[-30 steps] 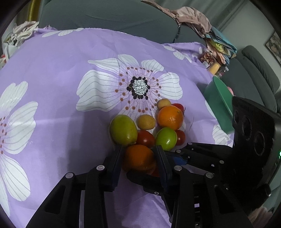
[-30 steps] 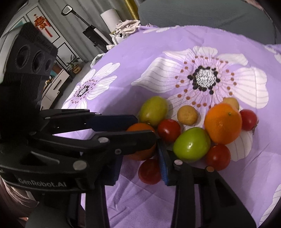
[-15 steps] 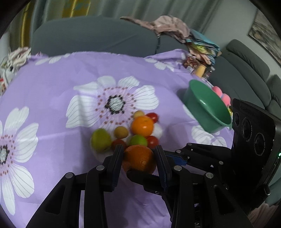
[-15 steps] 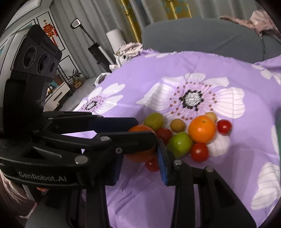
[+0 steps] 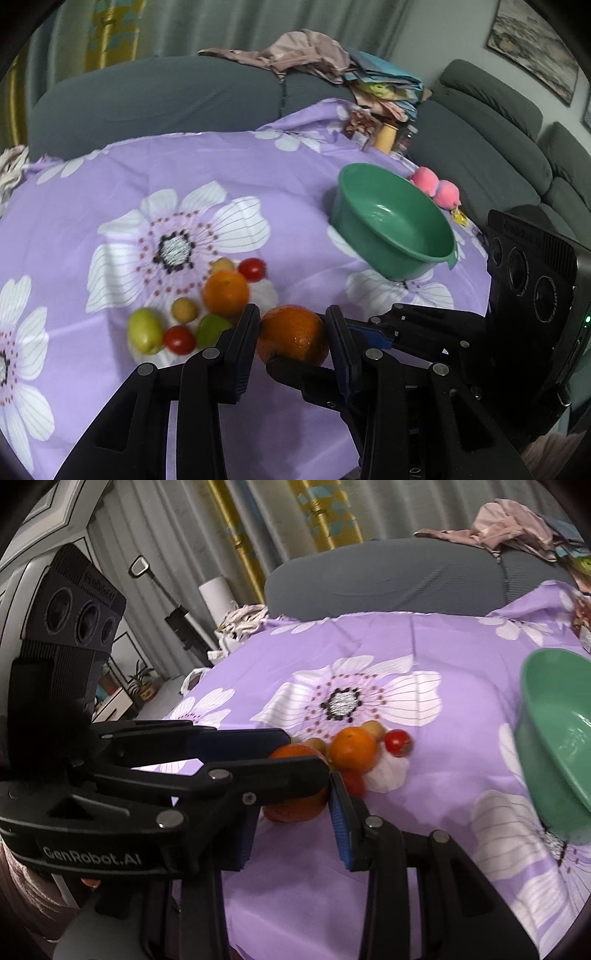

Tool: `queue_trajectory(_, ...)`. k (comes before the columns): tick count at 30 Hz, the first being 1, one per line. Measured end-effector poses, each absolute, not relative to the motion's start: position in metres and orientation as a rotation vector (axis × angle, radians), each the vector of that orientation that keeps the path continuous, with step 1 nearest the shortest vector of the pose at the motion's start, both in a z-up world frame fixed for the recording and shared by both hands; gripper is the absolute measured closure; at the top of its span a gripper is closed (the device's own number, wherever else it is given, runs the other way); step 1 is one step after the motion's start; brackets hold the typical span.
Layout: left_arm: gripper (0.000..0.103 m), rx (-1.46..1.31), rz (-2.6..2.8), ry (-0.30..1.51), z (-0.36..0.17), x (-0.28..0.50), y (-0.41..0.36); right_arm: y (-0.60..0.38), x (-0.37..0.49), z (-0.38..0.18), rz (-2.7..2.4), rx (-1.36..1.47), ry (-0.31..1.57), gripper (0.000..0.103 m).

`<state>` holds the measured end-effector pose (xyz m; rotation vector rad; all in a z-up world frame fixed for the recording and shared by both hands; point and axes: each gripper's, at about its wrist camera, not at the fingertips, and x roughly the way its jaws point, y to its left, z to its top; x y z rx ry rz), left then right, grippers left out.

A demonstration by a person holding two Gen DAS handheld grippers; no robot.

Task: Organize fruits
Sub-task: 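Lift the orange with the left gripper and carry it over the green bowl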

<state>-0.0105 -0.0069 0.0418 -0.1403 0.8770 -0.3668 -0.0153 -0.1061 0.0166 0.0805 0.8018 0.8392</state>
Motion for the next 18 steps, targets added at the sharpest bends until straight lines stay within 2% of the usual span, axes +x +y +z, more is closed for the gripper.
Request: queue_trajectory(18, 0.066, -0.047, -0.481, 0.839, 0.064, 0.016, -0.080, -0.179, -0.007, 0.029, 0.699, 0.175, 0.712, 0.067)
